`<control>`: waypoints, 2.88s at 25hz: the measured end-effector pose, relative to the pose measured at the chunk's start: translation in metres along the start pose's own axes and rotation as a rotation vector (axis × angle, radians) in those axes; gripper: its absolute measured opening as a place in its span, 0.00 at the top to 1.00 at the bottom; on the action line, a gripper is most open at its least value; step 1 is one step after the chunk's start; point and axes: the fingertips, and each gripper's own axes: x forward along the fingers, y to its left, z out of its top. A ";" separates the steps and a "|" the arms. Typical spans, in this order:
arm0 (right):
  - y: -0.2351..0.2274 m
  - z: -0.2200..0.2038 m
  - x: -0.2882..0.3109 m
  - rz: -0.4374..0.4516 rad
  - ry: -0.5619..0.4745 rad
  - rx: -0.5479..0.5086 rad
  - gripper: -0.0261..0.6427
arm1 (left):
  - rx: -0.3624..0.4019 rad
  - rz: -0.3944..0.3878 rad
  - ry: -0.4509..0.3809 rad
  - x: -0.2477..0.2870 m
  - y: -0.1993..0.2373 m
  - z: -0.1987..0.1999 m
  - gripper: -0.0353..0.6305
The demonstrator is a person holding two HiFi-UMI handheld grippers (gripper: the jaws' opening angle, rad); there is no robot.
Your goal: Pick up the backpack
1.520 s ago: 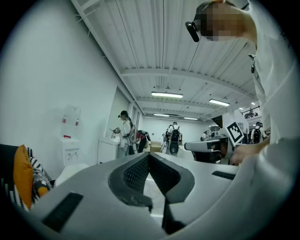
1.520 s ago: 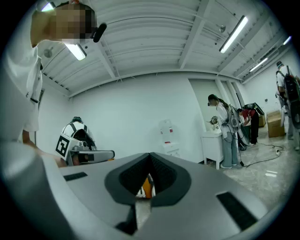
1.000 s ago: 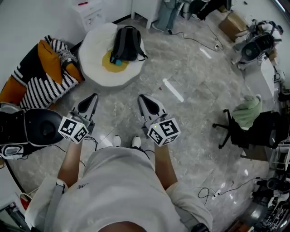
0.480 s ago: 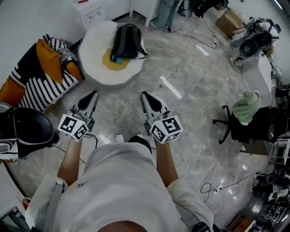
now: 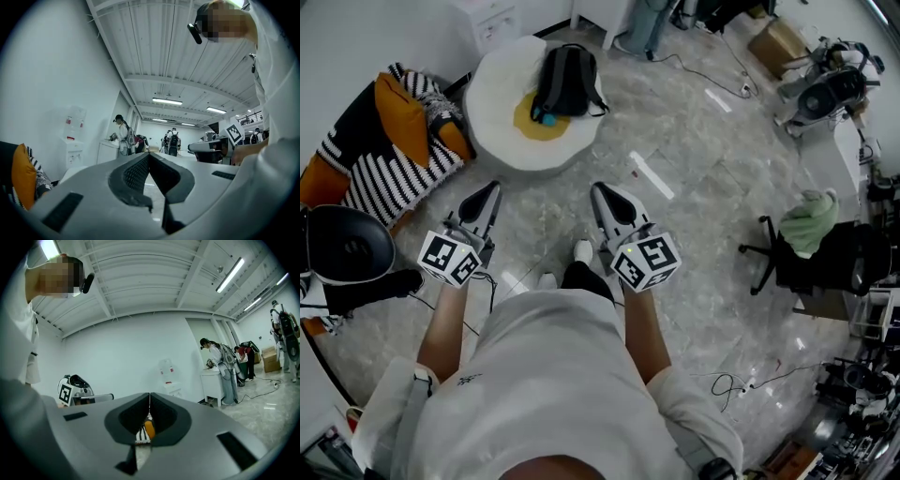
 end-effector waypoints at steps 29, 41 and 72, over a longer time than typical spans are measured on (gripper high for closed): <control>-0.125 0.011 0.062 0.025 0.013 0.046 0.95 | 0.016 0.018 0.034 0.132 0.032 -0.002 0.94; -0.202 0.030 0.090 0.073 0.015 0.033 0.95 | 0.037 0.068 0.044 0.209 0.036 0.007 0.94; -0.313 0.027 0.129 0.131 0.061 0.083 0.95 | 0.028 0.117 0.117 0.316 0.056 -0.023 0.94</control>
